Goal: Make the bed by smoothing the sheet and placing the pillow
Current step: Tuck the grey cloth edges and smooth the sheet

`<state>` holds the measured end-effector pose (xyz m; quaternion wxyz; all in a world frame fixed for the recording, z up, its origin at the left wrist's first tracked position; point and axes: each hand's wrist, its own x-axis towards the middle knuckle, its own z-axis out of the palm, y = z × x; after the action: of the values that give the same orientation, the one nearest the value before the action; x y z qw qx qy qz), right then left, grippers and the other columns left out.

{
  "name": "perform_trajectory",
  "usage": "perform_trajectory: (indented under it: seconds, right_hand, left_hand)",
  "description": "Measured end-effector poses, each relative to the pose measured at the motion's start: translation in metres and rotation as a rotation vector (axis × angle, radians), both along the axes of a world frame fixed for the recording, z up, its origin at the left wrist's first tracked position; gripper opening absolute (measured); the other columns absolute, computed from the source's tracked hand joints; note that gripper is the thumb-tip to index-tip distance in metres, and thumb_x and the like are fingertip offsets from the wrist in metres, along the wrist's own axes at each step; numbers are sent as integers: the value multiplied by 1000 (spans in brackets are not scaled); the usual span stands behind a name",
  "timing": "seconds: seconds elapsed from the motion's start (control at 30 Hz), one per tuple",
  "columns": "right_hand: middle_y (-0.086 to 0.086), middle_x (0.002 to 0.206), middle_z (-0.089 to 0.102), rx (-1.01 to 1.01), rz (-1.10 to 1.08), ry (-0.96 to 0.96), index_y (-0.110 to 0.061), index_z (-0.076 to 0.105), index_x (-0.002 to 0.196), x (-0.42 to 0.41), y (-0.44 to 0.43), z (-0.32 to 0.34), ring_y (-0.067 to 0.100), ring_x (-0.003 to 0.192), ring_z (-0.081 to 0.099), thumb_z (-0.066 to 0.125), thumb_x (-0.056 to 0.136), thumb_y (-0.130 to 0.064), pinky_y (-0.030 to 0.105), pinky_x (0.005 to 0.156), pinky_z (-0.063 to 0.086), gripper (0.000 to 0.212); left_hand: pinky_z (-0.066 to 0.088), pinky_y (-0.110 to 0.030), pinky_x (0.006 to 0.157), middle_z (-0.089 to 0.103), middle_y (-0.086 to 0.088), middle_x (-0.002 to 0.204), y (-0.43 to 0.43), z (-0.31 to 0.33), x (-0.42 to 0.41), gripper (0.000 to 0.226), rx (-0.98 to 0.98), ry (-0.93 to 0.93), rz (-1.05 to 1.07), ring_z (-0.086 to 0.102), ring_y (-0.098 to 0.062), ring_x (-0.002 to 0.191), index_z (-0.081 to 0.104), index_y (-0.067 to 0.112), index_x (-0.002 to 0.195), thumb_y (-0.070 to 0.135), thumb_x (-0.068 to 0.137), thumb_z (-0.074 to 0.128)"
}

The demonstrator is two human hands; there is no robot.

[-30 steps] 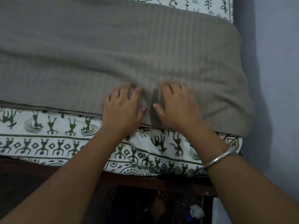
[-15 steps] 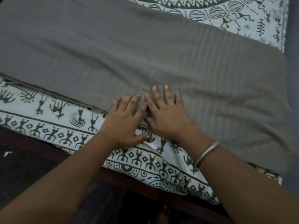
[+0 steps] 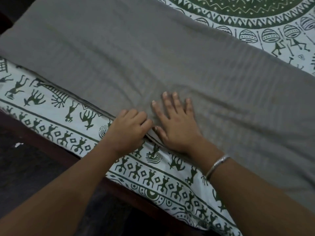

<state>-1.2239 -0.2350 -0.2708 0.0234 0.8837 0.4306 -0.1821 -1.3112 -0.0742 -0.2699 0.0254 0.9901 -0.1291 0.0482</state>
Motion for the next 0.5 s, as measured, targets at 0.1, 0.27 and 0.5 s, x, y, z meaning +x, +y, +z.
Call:
perform_trajectory:
  seconds: [0.1,0.27,0.5]
  right_hand:
    - [10,161,5,37,124,97,-30,15,152,-7,-9,9,34,147,3,13,86,-65,53,116,-3,74]
    - [14,114,61,115,-77,-56,-16,58,122,-30,-18,16,37,95,58,55,75,-41,41,73,48,54]
    - [14,93,66,236,-327,52,-20,48,119,-13,-40,28,36,78,60,45,96,-14,39,65,49,25]
  left_hand:
    - [24,-35,63,52,-11,77,4,1,-10,24,-8,-20,264,47,-27,67,58,10,86,19,67,47]
    - [25,-36,63,50,-15,81,-16,-3,-18,26,-70,-123,446,45,-29,70,50,11,91,17,66,52]
    - [30,-34,70,52,-17,85,-44,-13,-22,24,-265,-291,480,45,-30,78,45,7,88,20,75,61]
